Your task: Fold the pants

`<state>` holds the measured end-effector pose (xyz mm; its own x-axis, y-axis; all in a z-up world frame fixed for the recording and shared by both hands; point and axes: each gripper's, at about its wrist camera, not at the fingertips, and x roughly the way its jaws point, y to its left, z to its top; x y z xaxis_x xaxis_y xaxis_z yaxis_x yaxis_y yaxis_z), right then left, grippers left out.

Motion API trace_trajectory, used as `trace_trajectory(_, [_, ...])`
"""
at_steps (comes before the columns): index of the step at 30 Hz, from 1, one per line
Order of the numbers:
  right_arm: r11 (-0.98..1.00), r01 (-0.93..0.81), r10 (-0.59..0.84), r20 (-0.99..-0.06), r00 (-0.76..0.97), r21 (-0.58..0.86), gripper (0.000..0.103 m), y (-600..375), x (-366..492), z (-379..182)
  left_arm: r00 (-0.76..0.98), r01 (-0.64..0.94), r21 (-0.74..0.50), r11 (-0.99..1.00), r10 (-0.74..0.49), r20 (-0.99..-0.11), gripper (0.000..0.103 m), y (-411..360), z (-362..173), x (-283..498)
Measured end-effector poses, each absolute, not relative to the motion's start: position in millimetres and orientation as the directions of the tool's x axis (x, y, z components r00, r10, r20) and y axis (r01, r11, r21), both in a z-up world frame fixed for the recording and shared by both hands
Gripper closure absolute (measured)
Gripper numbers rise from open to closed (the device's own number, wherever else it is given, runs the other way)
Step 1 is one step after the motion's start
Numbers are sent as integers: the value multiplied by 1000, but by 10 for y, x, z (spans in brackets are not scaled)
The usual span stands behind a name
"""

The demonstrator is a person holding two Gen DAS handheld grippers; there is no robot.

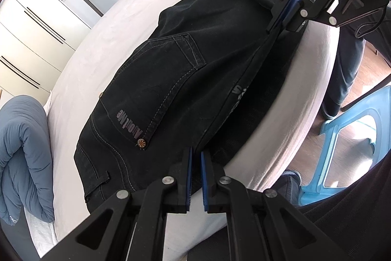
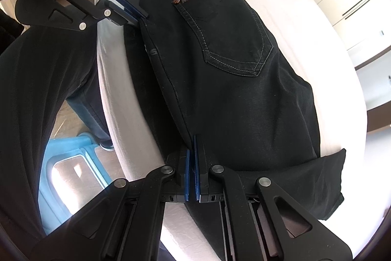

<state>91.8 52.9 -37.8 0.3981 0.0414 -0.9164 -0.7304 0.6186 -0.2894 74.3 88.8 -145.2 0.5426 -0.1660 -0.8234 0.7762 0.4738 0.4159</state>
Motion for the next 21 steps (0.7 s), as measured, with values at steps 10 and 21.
trace_trajectory(10, [570,-756,22,-914,406,-322,101,626,875,-479,525,789,401,465,-170,-834,96,950,-1485,827])
trace_trajectory(21, [596,-733,3,-912,411,-328,101,637,923,-647,531,768,397,502,-155,-833,43,989,-1440,865])
